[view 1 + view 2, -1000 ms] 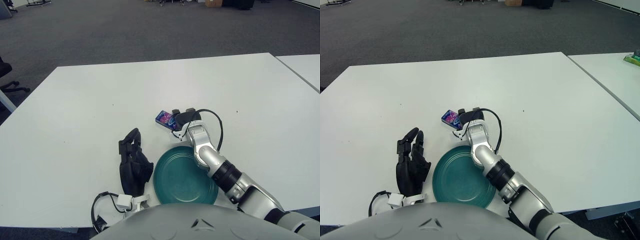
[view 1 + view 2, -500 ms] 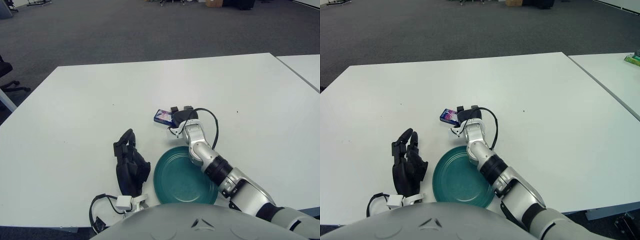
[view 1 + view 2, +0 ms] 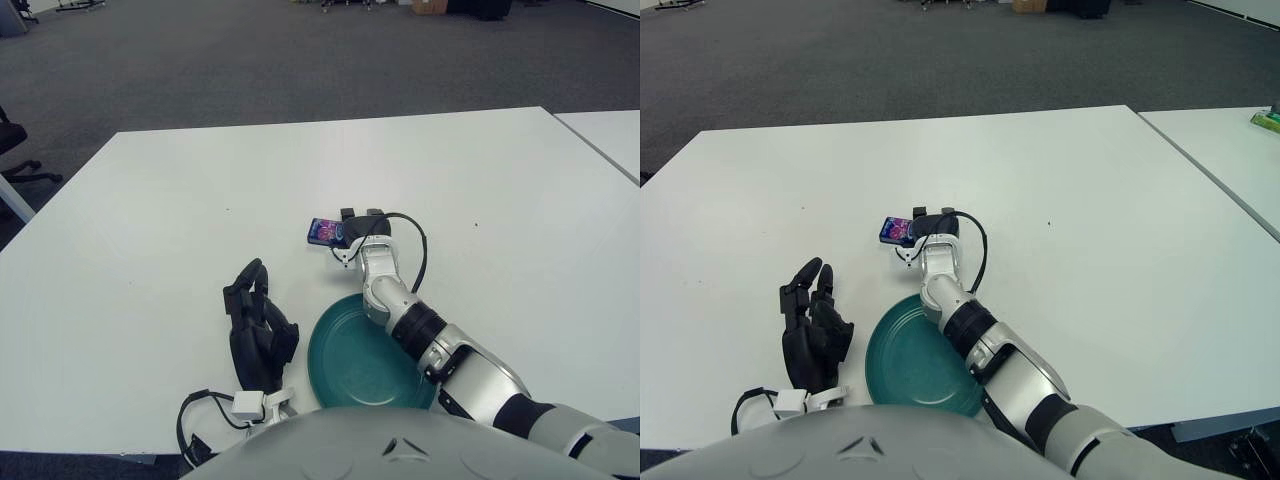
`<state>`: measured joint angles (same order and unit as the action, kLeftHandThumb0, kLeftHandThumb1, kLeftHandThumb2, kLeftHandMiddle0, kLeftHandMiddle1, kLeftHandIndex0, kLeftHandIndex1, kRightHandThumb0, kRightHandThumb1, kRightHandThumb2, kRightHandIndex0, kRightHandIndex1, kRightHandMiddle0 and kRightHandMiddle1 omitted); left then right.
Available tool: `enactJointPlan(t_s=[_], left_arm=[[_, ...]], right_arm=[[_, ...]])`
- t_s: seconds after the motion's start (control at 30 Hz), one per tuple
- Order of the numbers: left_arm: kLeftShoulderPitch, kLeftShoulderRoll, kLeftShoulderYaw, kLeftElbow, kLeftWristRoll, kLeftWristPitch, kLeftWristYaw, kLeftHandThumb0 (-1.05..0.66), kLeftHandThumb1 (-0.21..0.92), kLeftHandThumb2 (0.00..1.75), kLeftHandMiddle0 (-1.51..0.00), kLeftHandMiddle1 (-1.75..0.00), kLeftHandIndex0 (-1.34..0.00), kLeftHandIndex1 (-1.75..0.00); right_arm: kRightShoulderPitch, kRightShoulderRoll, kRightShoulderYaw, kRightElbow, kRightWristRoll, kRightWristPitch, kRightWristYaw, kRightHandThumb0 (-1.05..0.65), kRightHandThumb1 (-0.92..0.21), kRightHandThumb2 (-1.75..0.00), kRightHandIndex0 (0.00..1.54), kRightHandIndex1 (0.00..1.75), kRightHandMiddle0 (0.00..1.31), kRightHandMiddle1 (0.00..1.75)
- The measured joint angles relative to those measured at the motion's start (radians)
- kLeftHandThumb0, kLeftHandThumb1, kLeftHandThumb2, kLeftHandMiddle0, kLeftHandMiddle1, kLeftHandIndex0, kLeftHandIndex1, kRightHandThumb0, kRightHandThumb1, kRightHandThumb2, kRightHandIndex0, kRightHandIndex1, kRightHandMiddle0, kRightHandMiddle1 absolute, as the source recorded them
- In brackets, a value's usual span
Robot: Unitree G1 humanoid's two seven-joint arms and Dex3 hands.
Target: Put the gum into the plate.
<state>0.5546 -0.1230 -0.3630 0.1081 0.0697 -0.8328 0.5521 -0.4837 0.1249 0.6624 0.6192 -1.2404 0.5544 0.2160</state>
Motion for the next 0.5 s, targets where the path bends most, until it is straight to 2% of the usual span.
enactJointPlan(t_s=[0.03,0.07,0.13,0.17,0.2,0.23,0.33,0.5], left_arm=[[0.0,0.0,0.0,0.0,0.0,0.001,0.002,-0.83,0.92,0.83,-0.42,-0.31,-0.21,-1.12],[0.0,0.0,0.0,-0.001,0.0,0.001,0.003,-0.83,0.92,0.83,-0.42,-0.32,-0.21,-1.13],[0.0,0.0,0.0,-0.001,0.0,0.002,0.004,-0.83,0.92,0.82,-0.39,-0.38,-0.22,-1.15],[0.0,0.0,0.0,-0.002,0.0,0.004,0.005,-0.83,0.92,0.82,-0.39,-0.38,-0.22,-1.16],[0.0,0.0,0.0,-0.003,0.0,0.006,0.005,-0.83,0.92,0.82,-0.38,-0.4,-0.21,-1.16],[0.0,0.0,0.0,-0.004,0.0,0.008,0.006,-0.83,0.92,0.82,-0.37,-0.4,-0.21,-1.16],[0.0,0.0,0.0,-0.006,0.001,0.012,0.006,-0.82,0.92,0.82,-0.37,-0.42,-0.21,-1.16],[0.0,0.0,0.0,-0.009,0.001,0.018,0.006,-0.82,0.92,0.82,-0.38,-0.44,-0.25,-1.18]], right_arm=[[-0.005,0.004,0.001,0.01,0.001,0.004,-0.007,-0.79,-0.92,-0.69,0.3,0.33,0.0,0.52],[-0.009,0.008,0.001,0.02,0.002,0.007,-0.016,-0.79,-0.92,-0.69,0.26,0.41,0.0,0.54],[-0.015,0.014,0.003,0.039,0.004,0.013,-0.036,-0.76,-0.92,-0.65,0.16,0.73,0.0,0.74],[-0.017,0.017,0.003,0.047,0.004,0.015,-0.047,-0.75,-0.92,-0.64,0.14,0.79,0.0,0.78],[-0.019,0.02,0.003,0.054,0.006,0.016,-0.06,-0.71,-0.92,-0.61,0.11,0.98,0.0,1.09],[-0.02,0.021,0.003,0.061,0.009,0.015,-0.072,-0.69,-0.92,-0.59,0.08,1.12,0.0,1.3],[-0.025,0.02,0.007,0.081,0.014,0.007,-0.116,-0.47,-0.85,-0.63,0.08,1.35,0.17,1.6],[-0.029,0.009,0.02,0.098,0.02,-0.024,-0.183,-0.4,-0.75,-0.76,0.12,1.54,0.29,1.72]])
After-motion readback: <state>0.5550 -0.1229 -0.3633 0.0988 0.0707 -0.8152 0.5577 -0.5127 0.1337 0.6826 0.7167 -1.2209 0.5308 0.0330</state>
